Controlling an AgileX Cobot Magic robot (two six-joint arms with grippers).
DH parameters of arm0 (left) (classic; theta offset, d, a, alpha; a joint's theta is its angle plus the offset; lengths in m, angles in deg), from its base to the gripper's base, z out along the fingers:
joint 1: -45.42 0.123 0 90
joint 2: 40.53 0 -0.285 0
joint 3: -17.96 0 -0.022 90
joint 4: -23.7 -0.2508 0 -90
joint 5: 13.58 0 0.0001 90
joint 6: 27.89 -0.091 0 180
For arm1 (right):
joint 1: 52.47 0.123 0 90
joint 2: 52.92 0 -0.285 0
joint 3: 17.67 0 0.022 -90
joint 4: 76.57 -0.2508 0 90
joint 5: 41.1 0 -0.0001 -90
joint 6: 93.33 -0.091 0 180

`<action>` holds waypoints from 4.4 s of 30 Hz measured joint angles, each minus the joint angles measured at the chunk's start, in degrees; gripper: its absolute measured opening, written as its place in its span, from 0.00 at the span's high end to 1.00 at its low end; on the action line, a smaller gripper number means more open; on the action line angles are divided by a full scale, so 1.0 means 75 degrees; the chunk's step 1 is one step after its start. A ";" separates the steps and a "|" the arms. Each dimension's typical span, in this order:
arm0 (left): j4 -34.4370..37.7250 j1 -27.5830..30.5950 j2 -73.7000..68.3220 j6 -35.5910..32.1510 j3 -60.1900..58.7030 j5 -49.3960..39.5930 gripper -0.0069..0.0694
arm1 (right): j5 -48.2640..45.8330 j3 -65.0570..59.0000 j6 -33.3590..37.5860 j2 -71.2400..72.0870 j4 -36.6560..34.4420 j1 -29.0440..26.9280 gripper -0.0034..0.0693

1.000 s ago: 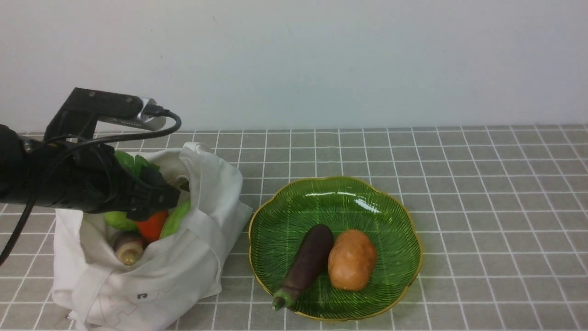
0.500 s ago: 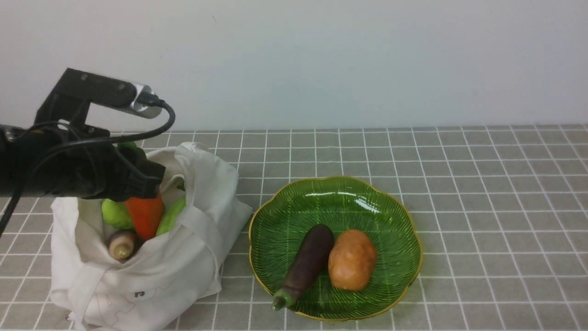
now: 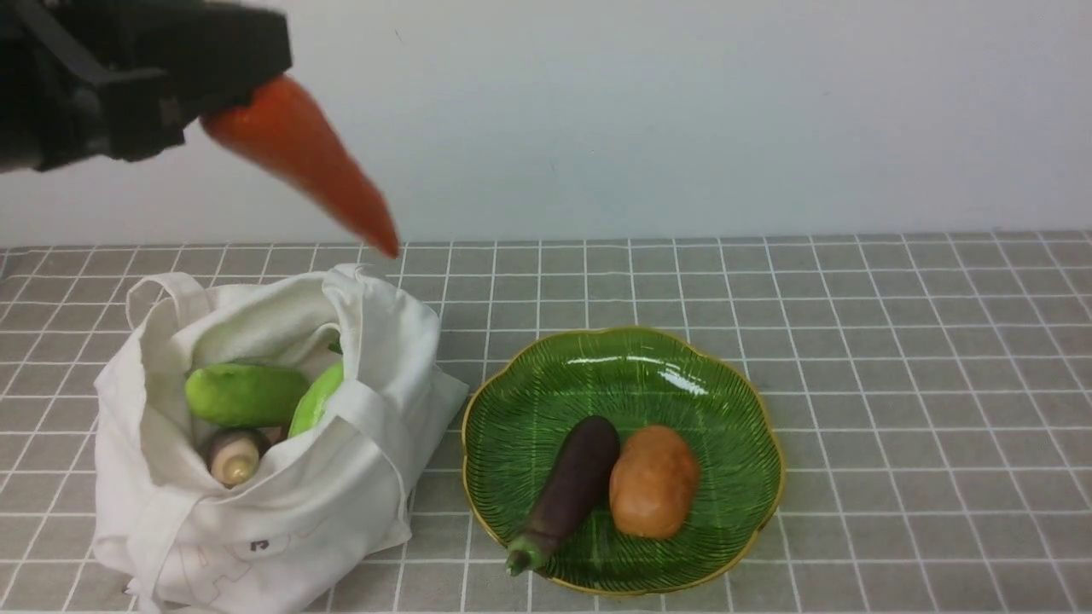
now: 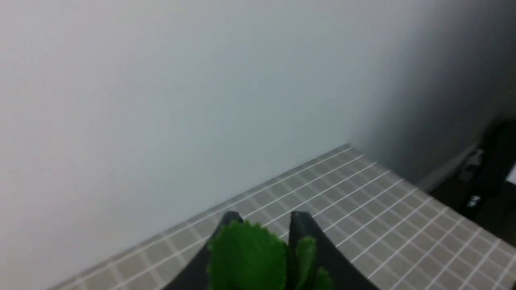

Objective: Take vegetables from bag on grey coffee tablecloth place on plate.

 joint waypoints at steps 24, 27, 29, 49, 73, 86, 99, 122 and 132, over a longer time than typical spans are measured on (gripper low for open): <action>0.3017 -0.3451 -0.5057 -0.5804 0.0000 0.3809 0.75 | 0.0000 0.0000 0.0000 0.0000 0.0000 0.0000 0.97; 0.3468 -0.3491 -0.5353 -0.6457 0.0000 0.3966 0.75 | 0.0000 0.0000 0.0000 0.0000 0.0000 0.0000 0.97; 0.3608 -0.3499 -0.5531 -0.6856 0.0000 0.3991 0.74 | 0.0000 0.0000 0.0000 0.0000 0.0000 0.0000 0.97; 0.3799 -0.3507 -0.5166 -0.7150 0.0000 0.5532 0.10 | 0.0000 0.0000 0.0000 0.0000 0.0000 0.0000 0.97; 0.3900 -0.3513 -0.2136 -0.6731 -0.0024 0.7042 0.89 | 0.0000 0.0000 0.0000 0.0000 0.0000 0.0000 0.97; 0.4013 -0.3708 -0.0414 -0.7744 -0.1779 0.8159 0.92 | 0.0000 0.0000 0.0000 0.0000 0.0000 0.0000 0.97; 0.4127 -0.4395 -0.0136 -0.7898 -0.2249 0.9615 0.91 | 0.0000 0.0000 0.0000 0.0000 0.0000 0.0000 0.97; -0.3807 -0.3998 0.0537 0.4290 -0.2317 0.0351 0.91 | 0.0000 0.0000 0.0000 0.0000 0.0000 0.0000 0.97; -0.6812 -0.1973 0.2340 0.6611 -0.2158 0.0290 0.91 | 0.0000 0.0000 0.0000 0.0000 0.0000 0.0000 0.97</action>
